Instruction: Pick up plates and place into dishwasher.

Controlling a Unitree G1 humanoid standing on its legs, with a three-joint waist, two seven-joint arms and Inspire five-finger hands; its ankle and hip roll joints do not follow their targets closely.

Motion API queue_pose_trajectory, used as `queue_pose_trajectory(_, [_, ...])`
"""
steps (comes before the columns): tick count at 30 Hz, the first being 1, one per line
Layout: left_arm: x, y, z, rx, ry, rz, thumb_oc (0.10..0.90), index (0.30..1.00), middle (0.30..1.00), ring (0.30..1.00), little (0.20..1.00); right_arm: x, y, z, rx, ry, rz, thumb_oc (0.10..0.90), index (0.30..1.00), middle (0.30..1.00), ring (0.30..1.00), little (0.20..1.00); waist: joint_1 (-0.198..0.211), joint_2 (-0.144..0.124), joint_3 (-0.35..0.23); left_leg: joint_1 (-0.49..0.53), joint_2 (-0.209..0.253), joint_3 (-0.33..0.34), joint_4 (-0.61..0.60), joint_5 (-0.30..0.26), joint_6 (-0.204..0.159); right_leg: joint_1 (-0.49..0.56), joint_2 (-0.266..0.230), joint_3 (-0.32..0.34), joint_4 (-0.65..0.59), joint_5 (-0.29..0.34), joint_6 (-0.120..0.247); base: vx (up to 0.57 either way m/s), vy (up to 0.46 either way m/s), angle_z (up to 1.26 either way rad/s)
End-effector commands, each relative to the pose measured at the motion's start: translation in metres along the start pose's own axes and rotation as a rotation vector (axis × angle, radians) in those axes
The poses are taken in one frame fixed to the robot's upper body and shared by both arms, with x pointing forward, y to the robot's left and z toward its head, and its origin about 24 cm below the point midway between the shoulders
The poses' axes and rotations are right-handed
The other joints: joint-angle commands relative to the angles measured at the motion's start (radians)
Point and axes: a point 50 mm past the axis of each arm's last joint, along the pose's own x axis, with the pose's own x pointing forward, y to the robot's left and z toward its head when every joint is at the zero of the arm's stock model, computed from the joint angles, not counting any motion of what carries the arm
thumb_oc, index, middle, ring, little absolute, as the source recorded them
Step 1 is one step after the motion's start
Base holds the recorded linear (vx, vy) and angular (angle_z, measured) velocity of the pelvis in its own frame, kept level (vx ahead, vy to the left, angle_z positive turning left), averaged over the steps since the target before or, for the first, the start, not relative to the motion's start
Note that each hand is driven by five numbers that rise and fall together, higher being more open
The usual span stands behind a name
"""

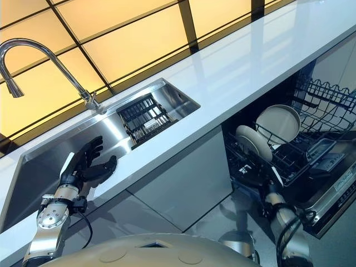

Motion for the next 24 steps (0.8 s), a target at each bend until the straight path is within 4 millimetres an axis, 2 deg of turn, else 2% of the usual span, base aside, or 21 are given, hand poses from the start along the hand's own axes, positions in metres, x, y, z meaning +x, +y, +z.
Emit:
queue_pose_trajectory(1, [0.008, 0.03, 0.031, 0.071, -0.169, 0.071, 0.8, 0.9, 0.9, 0.9, 0.9, 0.018, 0.019, 0.039, -0.085, -0.105, 0.16, 0.8, 0.9, 0.9, 0.9, 0.9, 0.026, -0.034, -0.037, -0.092, -0.029, 0.043, 0.093, -0.073, -0.007, -0.103, 0.032, -0.045, -0.069, 0.12, -0.017, -0.08, -0.032, 0.1])
queue_pose_trajectory(3, [0.0, 0.034, 0.032, 0.084, -0.189, 0.086, 0.8, 0.9, 0.9, 0.9, 0.9, 0.006, 0.017, 0.021, -0.114, -0.026, 0.195, 0.8, 0.9, 0.9, 0.9, 0.9, 0.021, -0.056, -0.03, -0.092, -0.024, 0.044, 0.092, -0.074, -0.001, -0.106, 0.037, -0.046, -0.067, 0.125, -0.015, -0.1, -0.087, 0.09])
queue_pose_trajectory(6, [-0.006, 0.038, 0.035, 0.097, -0.204, 0.104, 0.8, 0.9, 0.9, 0.9, 0.9, -0.005, 0.01, 0.01, -0.133, 0.016, 0.19, 0.8, 0.9, 0.9, 0.9, 0.9, 0.015, -0.076, -0.022, -0.09, -0.02, 0.045, 0.091, -0.076, 0.004, -0.11, 0.042, -0.043, -0.06, 0.134, -0.012, -0.07, -0.095, 0.11])
queue_pose_trajectory(11, [-0.025, 0.053, 0.037, 0.139, -0.225, 0.149, 0.8, 0.9, 0.9, 0.9, 0.9, -0.04, -0.012, -0.015, -0.14, 0.135, 0.237, 0.8, 0.9, 0.9, 0.9, 0.9, -0.008, -0.123, -0.002, -0.079, -0.009, 0.047, 0.088, -0.084, 0.014, -0.117, 0.058, -0.033, -0.054, 0.155, -0.004, -0.05, -0.162, -0.01])
queue_pose_trajectory(13, [-0.032, 0.058, 0.037, 0.149, -0.229, 0.162, 0.8, 0.9, 0.9, 0.9, 0.9, -0.052, -0.02, -0.016, -0.165, 0.146, 0.26, 0.8, 0.9, 0.9, 0.9, 0.9, -0.013, -0.133, 0.003, -0.078, -0.005, 0.049, 0.086, -0.083, 0.014, -0.114, 0.063, -0.032, -0.058, 0.158, -0.005, -0.06, -0.13, -0.09])
queue_pose_trajectory(14, [-0.035, 0.06, 0.037, 0.155, -0.232, 0.17, 0.8, 0.9, 0.9, 0.9, 0.9, -0.058, -0.024, -0.015, -0.17, 0.14, 0.266, 0.8, 0.9, 0.9, 0.9, 0.9, -0.017, -0.138, 0.005, -0.076, -0.002, 0.049, 0.084, -0.082, 0.015, -0.114, 0.066, -0.03, -0.059, 0.16, -0.004, -0.12, -0.211, -0.14])
queue_pose_trajectory(15, [-0.038, 0.064, 0.038, 0.165, -0.238, 0.187, 0.8, 0.9, 0.9, 0.9, 0.9, -0.067, -0.033, -0.006, -0.162, 0.072, 0.249, 0.8, 0.9, 0.9, 0.9, 0.9, -0.026, -0.147, 0.013, -0.073, 0.002, 0.05, 0.079, -0.083, 0.016, -0.116, 0.072, -0.024, -0.059, 0.164, -0.003, -0.13, -0.202, -0.18])
queue_pose_trajectory(19, [-0.04, 0.07, 0.039, 0.185, -0.241, 0.236, 0.8, 0.9, 0.9, 0.9, 0.9, -0.078, -0.047, 0.029, -0.079, -0.173, 0.171, 0.8, 0.9, 0.9, 0.9, 0.9, -0.043, -0.165, 0.01, -0.07, 0.007, 0.051, 0.068, -0.08, 0.02, -0.116, 0.089, -0.012, -0.072, 0.175, 0.0, -0.12, -0.188, -0.2])
queue_pose_trajectory(22, [-0.039, 0.076, 0.036, 0.198, -0.228, 0.277, 0.8, 0.9, 0.9, 0.9, 0.9, -0.084, -0.058, 0.048, -0.023, -0.357, 0.077, 0.8, 0.9, 0.9, 0.9, 0.9, -0.059, -0.166, -0.002, -0.061, 0.008, 0.058, 0.062, -0.079, 0.016, -0.106, 0.1, -0.003, -0.092, 0.179, 0.0, -0.06, -0.125, -0.24])
queue_pose_trajectory(24, [-0.041, 0.081, 0.033, 0.196, -0.215, 0.3, 0.8, 0.9, 0.9, 0.9, 0.9, -0.088, -0.062, 0.053, 0.006, -0.42, 0.029, 0.8, 0.9, 0.9, 0.9, 0.9, -0.067, -0.162, -0.013, -0.053, 0.009, 0.062, 0.061, -0.079, 0.012, -0.093, 0.104, 0.004, -0.107, 0.18, -0.002, -0.01, -0.091, -0.19])
